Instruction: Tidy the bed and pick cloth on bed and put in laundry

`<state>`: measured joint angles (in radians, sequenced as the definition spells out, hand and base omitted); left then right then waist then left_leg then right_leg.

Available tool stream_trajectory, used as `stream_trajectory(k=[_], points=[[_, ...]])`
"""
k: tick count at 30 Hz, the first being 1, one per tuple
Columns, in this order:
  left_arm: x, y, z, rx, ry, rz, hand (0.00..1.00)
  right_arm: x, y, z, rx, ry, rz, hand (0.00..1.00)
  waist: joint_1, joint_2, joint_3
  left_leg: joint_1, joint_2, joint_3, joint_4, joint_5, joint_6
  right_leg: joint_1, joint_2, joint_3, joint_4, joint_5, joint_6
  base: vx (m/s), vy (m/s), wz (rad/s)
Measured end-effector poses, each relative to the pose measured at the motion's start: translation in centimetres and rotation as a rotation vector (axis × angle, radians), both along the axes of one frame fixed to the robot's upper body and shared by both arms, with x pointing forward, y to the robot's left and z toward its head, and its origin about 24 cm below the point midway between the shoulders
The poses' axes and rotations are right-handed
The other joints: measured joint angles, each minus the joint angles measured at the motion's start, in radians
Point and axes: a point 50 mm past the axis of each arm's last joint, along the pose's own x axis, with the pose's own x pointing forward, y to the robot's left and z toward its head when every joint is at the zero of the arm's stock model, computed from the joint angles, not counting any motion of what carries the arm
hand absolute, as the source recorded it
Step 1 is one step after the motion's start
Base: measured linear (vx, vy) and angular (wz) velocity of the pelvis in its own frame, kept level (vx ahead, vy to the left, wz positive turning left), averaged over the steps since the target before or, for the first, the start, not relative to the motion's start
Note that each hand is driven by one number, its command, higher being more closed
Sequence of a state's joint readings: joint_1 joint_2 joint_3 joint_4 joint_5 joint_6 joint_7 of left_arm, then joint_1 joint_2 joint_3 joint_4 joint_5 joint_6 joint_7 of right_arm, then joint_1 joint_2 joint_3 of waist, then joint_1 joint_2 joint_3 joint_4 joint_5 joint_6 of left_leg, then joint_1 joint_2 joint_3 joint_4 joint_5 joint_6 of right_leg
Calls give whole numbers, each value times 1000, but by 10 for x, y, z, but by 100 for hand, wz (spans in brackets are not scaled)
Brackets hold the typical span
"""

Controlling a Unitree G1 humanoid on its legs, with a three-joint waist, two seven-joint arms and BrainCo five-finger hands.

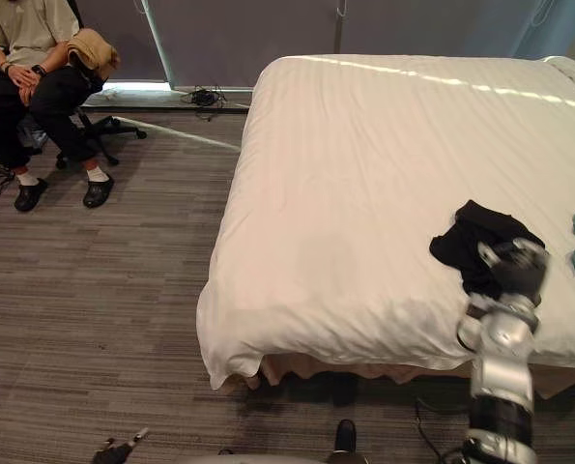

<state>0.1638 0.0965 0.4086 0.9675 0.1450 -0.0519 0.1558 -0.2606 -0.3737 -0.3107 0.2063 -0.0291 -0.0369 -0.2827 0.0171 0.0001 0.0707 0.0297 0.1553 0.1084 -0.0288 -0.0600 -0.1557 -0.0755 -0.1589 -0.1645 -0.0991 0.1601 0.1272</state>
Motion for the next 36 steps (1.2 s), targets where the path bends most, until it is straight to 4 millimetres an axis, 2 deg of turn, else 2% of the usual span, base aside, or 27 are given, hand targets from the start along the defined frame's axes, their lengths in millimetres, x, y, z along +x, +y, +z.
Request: stream_trajectory(k=[2, 3, 4, 5, 6, 8, 11, 13, 14, 15, 16, 17, 18, 22, 24, 25, 27, 29, 31, 33, 34, 35, 36], points=[[26, -9, 2, -21, -59, -36, 0, 27, 46, 33, -53, -115, 190, 100, 2, -9, 54, -49, 0, -22, 15, 16, -2, -32, 0, -12, 0, 12, -9, -42, -12, 19], [33, -12, 3, -24, -73, -49, 0, 32, 55, 40, -58, -139, 229, 100, 2, -11, 69, -60, 1, -26, 18, 20, -2, -38, 0, -17, 0, 15, -10, -67, -13, 23], [49, -19, 6, -37, -112, -83, 0, 43, 77, 57, -63, -191, 326, 100, 9, -12, 105, -85, 2, -35, 26, 25, -3, -54, 0, -24, 0, 20, -16, -81, -12, 17], [66, -29, 10, -53, -160, -121, 0, 51, 99, 75, -56, -249, 431, 100, 27, -7, 139, -109, 2, -40, 36, 28, -5, -74, 1, -25, 0, 27, -20, -78, -10, 14], [73, -33, 12, -58, -180, -137, 0, 54, 108, 81, -54, -270, 472, 100, 31, -5, 155, -118, 2, -44, 38, 30, -5, -79, 1, -27, 0, 29, -21, -64, -12, 15], [98, -47, 22, -69, -271, -199, 0, 65, 141, 112, -59, -342, 624, 100, 53, 8, 222, -157, 3, -66, 48, 41, -7, -110, 2, -42, 1, 38, -27, -42, -12, 21], [121, -55, 34, -58, -354, -248, 0, 78, 169, 141, -54, -390, 728, 100, 60, 21, 290, -235, 3, -93, 51, 63, -9, -172, 0, -65, 9, 48, -35, -68, -7, 28], [132, -60, 40, -58, -390, -282, 0, 82, 178, 148, -49, -393, 753, 100, 66, 31, 328, -269, 2, -108, 55, 72, -10, -196, -1, -77, 11, 53, -37, -40, -2, 19], [143, -69, 47, -70, -432, -316, 0, 87, 181, 142, -29, -357, 760, 100, 85, 45, 363, -290, 2, -117, 64, 72, -11, -210, -1, -82, 12, 54, -38, -36, -2, 20], [146, -73, 48, -71, -444, -332, 0, 90, 182, 137, -19, -335, 761, 100, 88, 51, 369, -300, 2, -122, 66, 73, -12, -215, -1, -85, 12, 54, -38, -26, -3, 17], [148, -76, 50, -74, -457, -350, 0, 93, 187, 127, 3, -297, 772, 100, 91, 59, 379, -313, 2, -127, 65, 77, -13, -226, -1, -88, 13, 54, -38, 8, -1, 10], [149, -81, 50, -81, -461, -366, 0, 94, 199, 108, 31, -237, 798, 100, 104, 67, 393, -321, 2, -127, 64, 78, -13, -235, 0, -87, 13, 54, -38, 18, 0, 5], [148, -82, 50, -86, -459, -366, 0, 92, 204, 100, 36, -220, 814, 100, 104, 68, 394, -324, 2, -127, 64, 78, -13, -238, 0, -86, 13, 54, -38, 0, 0, 0], [143, -83, 45, -92, -434, -363, 0, 79, 234, 76, 39, -182, 977, 100, 101, 69, 394, -321, 2, -117, 66, 78, -13, -241, -1, -75, 14, 53, -38, 20, 6, -6], [141, -84, 44, -90, -423, -370, 0, 65, 258, 46, -3, -77, 1133, 100, 100, 69, 394, -310, 3, -103, 66, 78, -13, -241, 0, -62, 17, 53, -38, -17, -2, -15], [141, -84, 43, -88, -418, -375, 0, 62, 264, 39, -5, -50, 1165, 100, 98, 69, 394, -308, 3, -102, 66, 78, -13, -241, 0, -58, 18, 53, -38, -34, -5, -17], [140, -84, 42, -83, -410, -385, 0, 49, 282, 9, -1, 70, 1288, 100, 92, 69, 394, -297, 3, -100, 66, 77, -12, -239, 0, -51, 28, 50, -38, -38, -4, -7], [140, -85, 42, -80, -410, -395, 0, 31, 292, -33, 9, 259, 1374, 100, 84, 68, 394, -285, 4, -106, 65, 77, -12, -220, 0, -58, 29, 47, -36, -53, 7, 10], [140, -84, 41, -71, -400, -412, 0, -2, 287, -90, 78, 495, 1428, 100, 85, 65, 392, -259, 4, -107, 63, 73, -7, -189, -1, -63, 28, 43, -30, -35, 11, 8], [138, -81, 41, -61, -392, -420, 0, -20, 292, -104, 96, 562, 1488, 100, 80, 57, 387, -244, 4, -107, 60, 69, -2, -173, -1, -64, 25, 42, -30, 0, 0, 0], [137, -79, 40, -55, -388, -421, 0, -29, 296, -101, 123, 546, 1542, 100, 75, 45, 375, -233, 4, -105, 54, 69, -1, -168, 0, -63, 24, 41, -28, -10, 0, -9], [135, -77, 39, -49, -378, -423, 0, -34, 303, -87, 156, 475, 1594, 100, 67, 25, 349, -222, 4, -102, 44, 69, -1, -161, 2, -58, 15, 38, -23, -3, -3, -7], [134, -76, 38, -47, -371, -427, 0, -34, 305, -80, 166, 443, 1609, 100, 61, 20, 338, -220, 5, -103, 45, 69, -1, -155, 3, -59, 10, 40, -23, 7, -6, -5]])
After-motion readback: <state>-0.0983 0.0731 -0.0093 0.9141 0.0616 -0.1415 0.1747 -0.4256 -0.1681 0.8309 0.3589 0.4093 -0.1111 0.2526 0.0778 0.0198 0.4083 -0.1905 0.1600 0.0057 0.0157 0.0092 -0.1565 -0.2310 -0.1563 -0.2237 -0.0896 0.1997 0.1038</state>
